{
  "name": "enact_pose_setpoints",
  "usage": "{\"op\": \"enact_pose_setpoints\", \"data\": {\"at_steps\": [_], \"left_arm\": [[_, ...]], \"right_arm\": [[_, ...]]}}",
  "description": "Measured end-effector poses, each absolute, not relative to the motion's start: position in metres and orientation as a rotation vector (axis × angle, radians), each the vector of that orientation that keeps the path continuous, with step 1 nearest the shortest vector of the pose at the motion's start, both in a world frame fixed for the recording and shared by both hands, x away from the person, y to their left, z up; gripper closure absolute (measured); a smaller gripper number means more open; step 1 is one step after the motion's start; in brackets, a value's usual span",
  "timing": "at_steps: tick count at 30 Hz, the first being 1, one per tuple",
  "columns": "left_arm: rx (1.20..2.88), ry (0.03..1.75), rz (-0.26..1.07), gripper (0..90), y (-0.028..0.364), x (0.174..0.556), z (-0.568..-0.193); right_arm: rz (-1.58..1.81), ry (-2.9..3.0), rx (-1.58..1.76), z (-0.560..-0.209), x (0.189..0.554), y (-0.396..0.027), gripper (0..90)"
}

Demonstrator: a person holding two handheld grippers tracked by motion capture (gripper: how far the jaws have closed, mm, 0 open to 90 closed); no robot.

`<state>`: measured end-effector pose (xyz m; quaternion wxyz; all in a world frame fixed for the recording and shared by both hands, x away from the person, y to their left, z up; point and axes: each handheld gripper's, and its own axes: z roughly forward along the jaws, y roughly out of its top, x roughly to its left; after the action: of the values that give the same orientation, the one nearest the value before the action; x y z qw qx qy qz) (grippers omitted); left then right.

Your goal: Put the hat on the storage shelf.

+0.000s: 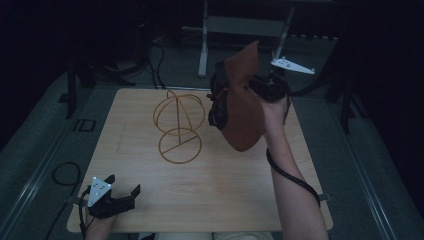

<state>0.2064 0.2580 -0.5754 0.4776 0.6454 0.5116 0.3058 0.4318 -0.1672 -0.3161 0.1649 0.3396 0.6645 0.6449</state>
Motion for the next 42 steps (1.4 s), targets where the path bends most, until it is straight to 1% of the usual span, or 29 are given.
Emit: {"op": "enact_pose_setpoints", "data": {"at_steps": [6,10,13,19,25,26,27,30,31,37,40,41,42], "left_arm": [[1.570,1.236,0.745,2.3,0.257,0.202,-0.574],[1.562,1.235,0.748,2.3,0.258,0.202,-0.573],[1.557,1.238,0.736,2.3,0.259,0.202,-0.575],[1.551,1.243,0.724,2.4,0.261,0.203,-0.576],[1.551,1.240,0.707,2.3,0.261,0.204,-0.577],[1.553,1.239,0.706,2.3,0.260,0.205,-0.577],[1.557,1.238,0.705,2.3,0.260,0.205,-0.577],[1.559,1.236,0.698,2.3,0.260,0.205,-0.578],[1.557,1.235,0.697,2.3,0.260,0.205,-0.578],[1.557,1.234,0.702,2.3,0.261,0.204,-0.578],[1.553,1.238,0.697,2.4,0.262,0.205,-0.578],[1.552,1.236,0.693,2.3,0.262,0.205,-0.578],[1.553,1.236,0.694,2.4,0.262,0.205,-0.578]], "right_arm": [[1.826,2.000,0.900,-0.309,0.436,-0.113,87.1],[1.776,2.131,0.840,-0.318,0.435,-0.077,87.0],[1.726,2.209,0.815,-0.327,0.434,-0.057,86.8],[1.678,2.303,0.766,-0.339,0.432,-0.032,84.8],[1.625,2.332,0.745,-0.339,0.435,-0.017,84.5],[1.609,2.337,0.736,-0.338,0.435,-0.014,83.1],[1.597,2.341,0.726,-0.338,0.435,-0.010,78.5],[1.593,2.384,0.689,-0.339,0.433,0.000,55.6],[1.576,2.392,0.670,-0.340,0.431,0.005,50.2],[1.457,2.347,0.632,-0.348,0.425,0.020,31.4],[1.387,2.342,0.584,-0.353,0.419,0.028,15.5],[1.375,2.349,0.576,-0.356,0.418,0.031,13.4],[1.363,2.338,0.579,-0.357,0.416,0.033,13.2]]}}
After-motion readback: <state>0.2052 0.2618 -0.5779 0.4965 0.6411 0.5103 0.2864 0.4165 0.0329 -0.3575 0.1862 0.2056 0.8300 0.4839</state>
